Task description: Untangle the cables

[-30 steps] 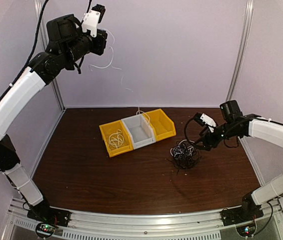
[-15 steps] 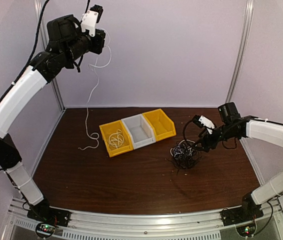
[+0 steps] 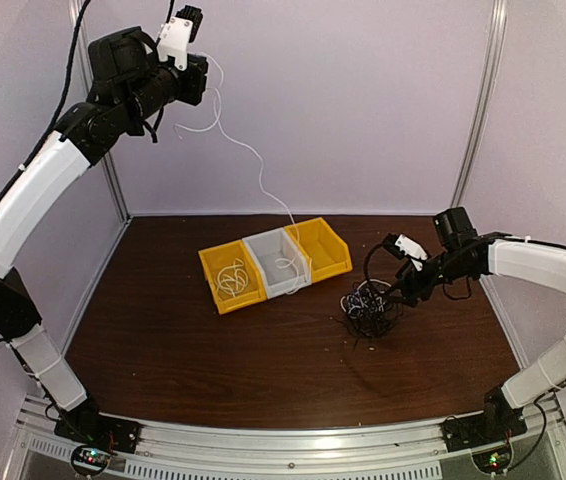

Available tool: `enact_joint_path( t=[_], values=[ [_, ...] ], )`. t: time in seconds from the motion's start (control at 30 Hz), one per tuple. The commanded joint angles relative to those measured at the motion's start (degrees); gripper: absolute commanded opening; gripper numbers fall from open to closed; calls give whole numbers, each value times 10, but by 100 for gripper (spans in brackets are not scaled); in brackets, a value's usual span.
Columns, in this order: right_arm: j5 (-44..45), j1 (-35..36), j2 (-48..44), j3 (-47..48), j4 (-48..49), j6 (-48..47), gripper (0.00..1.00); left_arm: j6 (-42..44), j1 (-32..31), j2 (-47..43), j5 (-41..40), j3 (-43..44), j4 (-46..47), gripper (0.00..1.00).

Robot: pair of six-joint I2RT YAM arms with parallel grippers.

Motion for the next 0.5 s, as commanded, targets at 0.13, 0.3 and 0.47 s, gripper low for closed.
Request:
enact_joint_path(
  t=[0.13, 0.3, 0.47],
  values=[
    [2, 1, 5, -3, 1, -5, 78, 4, 5, -18, 3, -13, 53, 0],
    [2, 1, 10, -2, 0, -5, 78, 7, 6, -16, 5, -9, 58, 0],
    [0, 1, 13, -2, -1, -6, 78, 17, 6, -14, -2, 5, 59, 0]
  ],
)
